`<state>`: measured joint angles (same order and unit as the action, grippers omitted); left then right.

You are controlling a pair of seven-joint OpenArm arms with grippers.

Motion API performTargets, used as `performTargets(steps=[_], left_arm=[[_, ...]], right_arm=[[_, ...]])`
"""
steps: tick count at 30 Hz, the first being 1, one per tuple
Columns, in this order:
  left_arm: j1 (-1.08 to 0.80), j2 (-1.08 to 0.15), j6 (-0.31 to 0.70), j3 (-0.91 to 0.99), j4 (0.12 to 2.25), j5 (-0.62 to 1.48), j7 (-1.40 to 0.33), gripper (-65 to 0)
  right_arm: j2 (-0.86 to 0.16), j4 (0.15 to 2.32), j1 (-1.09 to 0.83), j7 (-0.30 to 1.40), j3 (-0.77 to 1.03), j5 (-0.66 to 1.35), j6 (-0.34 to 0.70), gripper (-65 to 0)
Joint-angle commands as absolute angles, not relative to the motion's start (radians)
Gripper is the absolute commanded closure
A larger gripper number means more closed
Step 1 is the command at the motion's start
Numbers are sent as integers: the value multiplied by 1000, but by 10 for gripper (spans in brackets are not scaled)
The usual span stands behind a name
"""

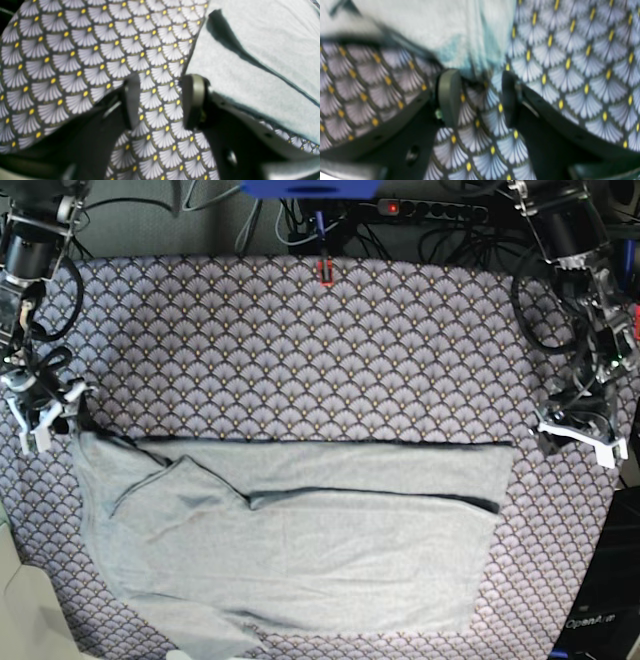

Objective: Fold the T-shirt properly
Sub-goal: 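Move both grippers to the corners of the folded shirt edge, then grasp the folded edge corners with both grippers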

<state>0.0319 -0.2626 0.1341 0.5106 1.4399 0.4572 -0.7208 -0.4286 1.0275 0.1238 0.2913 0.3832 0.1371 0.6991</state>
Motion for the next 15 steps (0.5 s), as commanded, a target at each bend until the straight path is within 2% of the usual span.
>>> performTargets(steps=[1,10,15], left_arm=[[53,-277,139,515,1445,466,-697,-272],[77,-277,139,516,1349,466,-693,-272],[77,-277,139,516,1348,466,-690,-272]], right_arm=[[-443,1035,139,263,387,147,698,-287],[-441,823,223,162,386,147,698,-287],[-443,774,248,110,384,147,698,-287]])
